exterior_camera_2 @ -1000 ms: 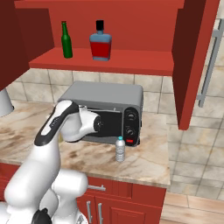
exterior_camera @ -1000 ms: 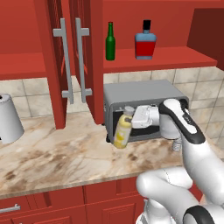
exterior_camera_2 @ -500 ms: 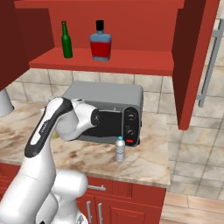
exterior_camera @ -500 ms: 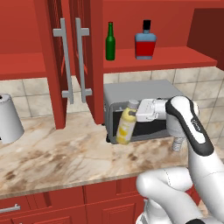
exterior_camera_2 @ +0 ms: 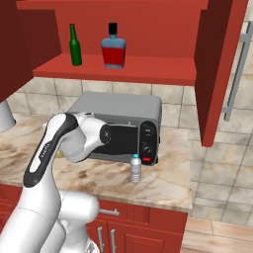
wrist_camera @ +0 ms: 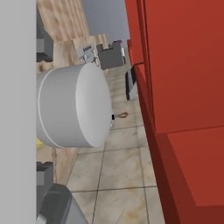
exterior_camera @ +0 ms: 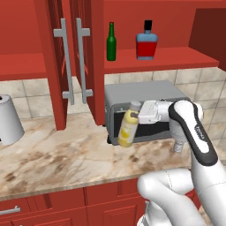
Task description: Sort all alcoholic drinks to one cabinet, and non-alcoholic drinks to the other.
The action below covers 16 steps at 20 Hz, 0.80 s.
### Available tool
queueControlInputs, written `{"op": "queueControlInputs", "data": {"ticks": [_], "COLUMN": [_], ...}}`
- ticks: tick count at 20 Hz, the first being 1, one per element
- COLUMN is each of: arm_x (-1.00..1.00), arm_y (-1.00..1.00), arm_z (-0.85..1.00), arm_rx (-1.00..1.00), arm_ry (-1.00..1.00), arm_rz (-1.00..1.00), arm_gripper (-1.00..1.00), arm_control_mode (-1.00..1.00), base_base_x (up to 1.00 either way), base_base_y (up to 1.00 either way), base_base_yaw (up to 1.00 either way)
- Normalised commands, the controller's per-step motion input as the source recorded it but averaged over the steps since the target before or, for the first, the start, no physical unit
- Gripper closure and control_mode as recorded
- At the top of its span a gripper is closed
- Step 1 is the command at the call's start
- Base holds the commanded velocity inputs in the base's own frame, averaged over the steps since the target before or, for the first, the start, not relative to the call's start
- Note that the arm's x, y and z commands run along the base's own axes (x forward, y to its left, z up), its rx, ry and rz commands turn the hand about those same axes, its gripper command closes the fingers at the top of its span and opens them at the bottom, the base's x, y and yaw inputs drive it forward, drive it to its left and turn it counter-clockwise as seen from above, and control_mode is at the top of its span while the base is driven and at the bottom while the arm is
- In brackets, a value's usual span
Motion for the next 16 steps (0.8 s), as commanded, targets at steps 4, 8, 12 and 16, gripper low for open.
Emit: {"op": "queueControlInputs", "data": {"ticks": [4, 8, 12, 16], "arm_x": [-0.41, 0.0, 0.0, 0.0], "arm_y": [0.0, 0.0, 0.0, 0.0], "arm_z": [0.0, 0.0, 0.0, 0.0], "arm_rx": [0.0, 0.0, 0.0, 0.0], "arm_ry": [-0.07, 0.0, 0.0, 0.0], "arm_rz": [-0.01, 0.0, 0.0, 0.0], "arm_gripper": [1.0, 1.0, 1.0, 1.0], "arm_control_mode": [1.0, 1.0, 1.0, 1.0], "base_base_x": [-0.18, -0.77, -0.75, -0.66], "base_base_y": [0.0, 0.0, 0.0, 0.1], "base_base_yaw": [-0.01, -0.04, -0.03, 0.0]}}
